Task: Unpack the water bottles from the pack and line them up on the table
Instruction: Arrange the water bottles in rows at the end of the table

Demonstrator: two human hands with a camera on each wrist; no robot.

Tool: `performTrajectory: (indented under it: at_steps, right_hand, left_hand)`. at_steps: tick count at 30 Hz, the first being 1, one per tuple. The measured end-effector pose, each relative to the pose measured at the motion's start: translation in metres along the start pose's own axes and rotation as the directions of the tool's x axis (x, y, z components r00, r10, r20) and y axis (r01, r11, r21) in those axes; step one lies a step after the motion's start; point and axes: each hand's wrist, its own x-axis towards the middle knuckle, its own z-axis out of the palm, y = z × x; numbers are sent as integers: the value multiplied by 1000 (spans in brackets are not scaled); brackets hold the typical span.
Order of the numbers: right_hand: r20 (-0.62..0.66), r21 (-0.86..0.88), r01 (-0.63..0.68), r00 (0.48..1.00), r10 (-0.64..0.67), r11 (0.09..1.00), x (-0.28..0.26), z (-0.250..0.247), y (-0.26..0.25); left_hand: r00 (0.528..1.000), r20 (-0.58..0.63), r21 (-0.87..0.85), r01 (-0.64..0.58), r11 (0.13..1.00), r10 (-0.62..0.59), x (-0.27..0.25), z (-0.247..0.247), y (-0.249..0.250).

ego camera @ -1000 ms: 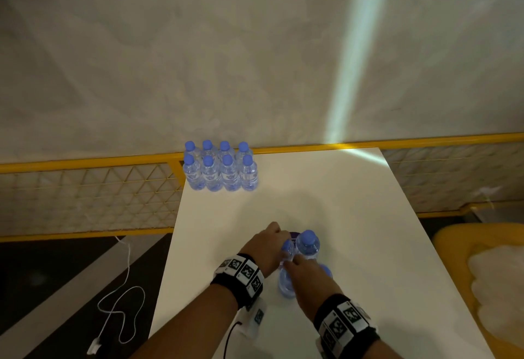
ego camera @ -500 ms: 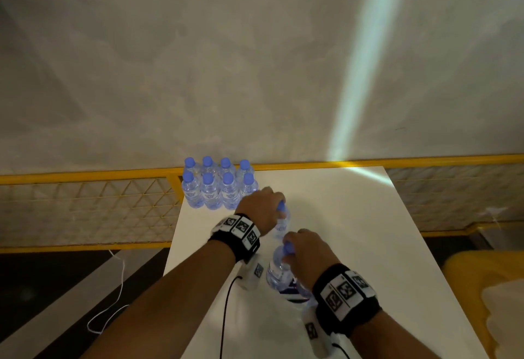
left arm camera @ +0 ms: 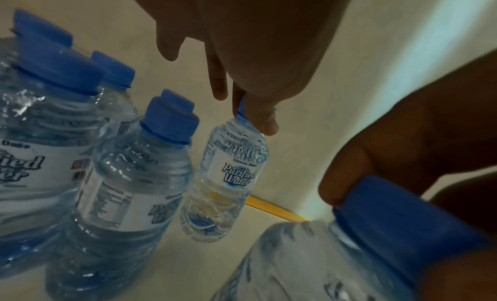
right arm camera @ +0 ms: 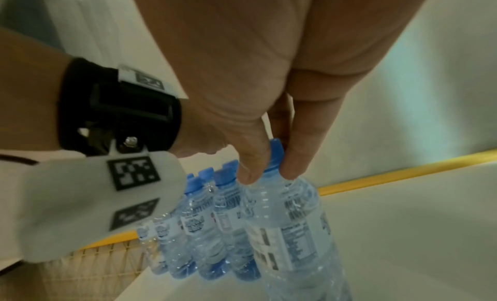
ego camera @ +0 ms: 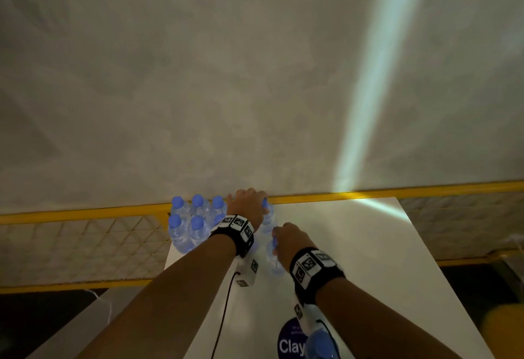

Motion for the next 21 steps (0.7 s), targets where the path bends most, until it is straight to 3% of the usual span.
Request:
performTrajectory:
  at_steps: [8, 15, 21]
  right_hand:
    - [6, -34, 1, 1000, 0, 999, 59, 5, 3]
    - [-4, -48, 2, 1000, -2, 999, 77, 8, -9]
    - [0, -11, -16, 1000, 16, 1000, 76, 2, -18]
  left_hand:
    - [999, -47, -6, 22, 1000, -22, 22, 24, -21]
    - [1000, 5, -111, 25, 993, -25, 36, 28, -22]
    - [999, 39, -73, 1, 997, 1, 34, 28, -20]
